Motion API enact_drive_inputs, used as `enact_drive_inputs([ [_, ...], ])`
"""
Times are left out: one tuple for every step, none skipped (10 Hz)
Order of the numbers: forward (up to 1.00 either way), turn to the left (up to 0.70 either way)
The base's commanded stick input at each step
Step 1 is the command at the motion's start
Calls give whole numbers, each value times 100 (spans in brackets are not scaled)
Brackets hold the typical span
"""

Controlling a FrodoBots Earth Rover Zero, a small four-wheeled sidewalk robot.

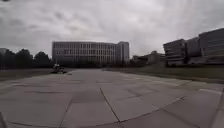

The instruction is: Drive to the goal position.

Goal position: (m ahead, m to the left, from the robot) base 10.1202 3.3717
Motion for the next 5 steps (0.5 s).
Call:
enact_drive_inputs([
  [70, 0],
  [70, 0],
  [70, 0],
  [70, 0],
  [70, 0],
])
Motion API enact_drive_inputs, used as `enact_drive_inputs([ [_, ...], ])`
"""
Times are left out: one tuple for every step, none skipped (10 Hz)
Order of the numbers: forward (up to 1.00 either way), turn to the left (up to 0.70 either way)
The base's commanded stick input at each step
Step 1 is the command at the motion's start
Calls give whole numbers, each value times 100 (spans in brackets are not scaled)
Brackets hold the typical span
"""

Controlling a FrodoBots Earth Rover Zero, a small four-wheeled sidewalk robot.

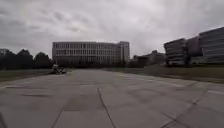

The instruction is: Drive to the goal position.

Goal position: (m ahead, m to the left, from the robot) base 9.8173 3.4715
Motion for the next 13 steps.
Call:
enact_drive_inputs([
  [70, 0],
  [70, 0],
  [70, 0],
  [70, 0],
  [70, 35],
  [70, 35],
  [70, 35],
  [70, 35],
  [70, 35],
  [70, 16],
  [70, 0],
  [70, 0],
  [70, 0],
])
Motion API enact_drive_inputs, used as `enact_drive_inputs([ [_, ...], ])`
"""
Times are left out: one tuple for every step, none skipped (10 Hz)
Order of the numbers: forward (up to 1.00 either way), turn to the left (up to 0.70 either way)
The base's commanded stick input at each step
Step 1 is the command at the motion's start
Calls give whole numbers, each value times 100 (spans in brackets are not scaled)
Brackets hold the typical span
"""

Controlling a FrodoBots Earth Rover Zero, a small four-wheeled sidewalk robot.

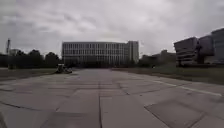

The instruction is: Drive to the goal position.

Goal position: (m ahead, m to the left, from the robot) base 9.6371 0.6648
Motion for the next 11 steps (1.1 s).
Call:
enact_drive_inputs([
  [70, 0],
  [70, 0],
  [70, 0],
  [70, 0],
  [70, 0],
  [70, 0],
  [70, 0],
  [70, 0],
  [70, 0],
  [70, 0],
  [70, 0],
])
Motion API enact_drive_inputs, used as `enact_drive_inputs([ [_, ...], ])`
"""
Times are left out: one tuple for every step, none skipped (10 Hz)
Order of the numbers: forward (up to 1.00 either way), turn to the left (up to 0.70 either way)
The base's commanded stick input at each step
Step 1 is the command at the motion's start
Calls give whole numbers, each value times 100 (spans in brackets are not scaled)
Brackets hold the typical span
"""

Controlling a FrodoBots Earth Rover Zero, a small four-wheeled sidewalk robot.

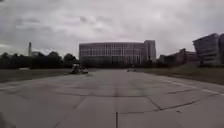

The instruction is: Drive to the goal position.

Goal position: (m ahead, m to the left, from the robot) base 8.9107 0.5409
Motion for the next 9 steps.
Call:
enact_drive_inputs([
  [70, 0],
  [70, 0],
  [70, 0],
  [70, 0],
  [70, 0],
  [70, 0],
  [70, 0],
  [70, 0],
  [70, 0],
])
